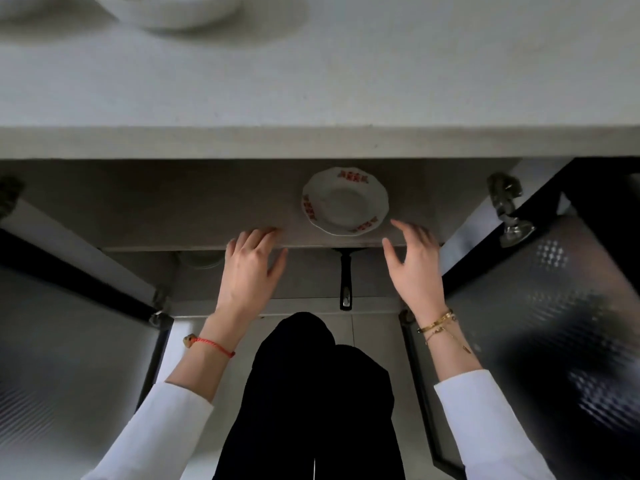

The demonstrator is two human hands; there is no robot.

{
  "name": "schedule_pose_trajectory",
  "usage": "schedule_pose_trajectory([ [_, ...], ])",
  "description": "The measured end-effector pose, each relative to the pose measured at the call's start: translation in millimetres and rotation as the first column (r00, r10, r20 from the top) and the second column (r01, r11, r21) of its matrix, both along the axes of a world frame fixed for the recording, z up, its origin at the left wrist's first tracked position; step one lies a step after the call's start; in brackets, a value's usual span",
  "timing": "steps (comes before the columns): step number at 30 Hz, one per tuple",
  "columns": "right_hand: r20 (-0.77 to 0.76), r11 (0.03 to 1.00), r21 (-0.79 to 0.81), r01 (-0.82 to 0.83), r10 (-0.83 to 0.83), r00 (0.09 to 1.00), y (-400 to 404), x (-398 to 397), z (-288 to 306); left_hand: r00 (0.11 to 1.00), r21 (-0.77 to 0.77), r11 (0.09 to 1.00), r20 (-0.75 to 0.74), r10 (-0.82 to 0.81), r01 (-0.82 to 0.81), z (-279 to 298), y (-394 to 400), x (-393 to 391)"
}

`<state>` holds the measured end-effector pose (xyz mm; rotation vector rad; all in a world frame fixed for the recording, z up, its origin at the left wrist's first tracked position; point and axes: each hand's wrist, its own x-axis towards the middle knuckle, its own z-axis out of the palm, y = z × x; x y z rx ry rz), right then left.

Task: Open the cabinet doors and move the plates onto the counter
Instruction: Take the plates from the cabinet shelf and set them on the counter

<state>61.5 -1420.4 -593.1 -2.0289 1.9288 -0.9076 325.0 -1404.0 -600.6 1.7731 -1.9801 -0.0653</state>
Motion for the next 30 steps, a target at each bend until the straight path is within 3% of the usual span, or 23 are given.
schedule_pose_trajectory([
  [11, 0.025, 0.998, -0.061, 0.013, -0.011, 1.000, -27.5, -4.5, -86.7, 1.000, -0.042, 0.999, 0.020, -0.022, 0.022, -70.9, -39.0, 2.7],
  [18, 0.049, 0.991, -0.125, 0.048, -0.043, 0.998, -53.3, -10.3, -83.5, 1.000, -0.018, 0.999, -0.007, -0.026, 0.026, -68.9, -66.8, -8.6],
  [22, 0.049, 0.994, -0.083, 0.074, -0.070, 0.996, -78.2, -14.0, -74.5, 0.998, 0.026, 1.000, -0.055, -0.011, 0.012, -61.1, -90.4, -15.8],
  [30, -0.061, 0.991, 0.049, 0.122, -0.119, 0.991, -112.7, -20.1, -77.6, 0.997, 0.132, 0.989, 0.040, 0.067, -0.072, -66.0, -133.7, -24.8],
])
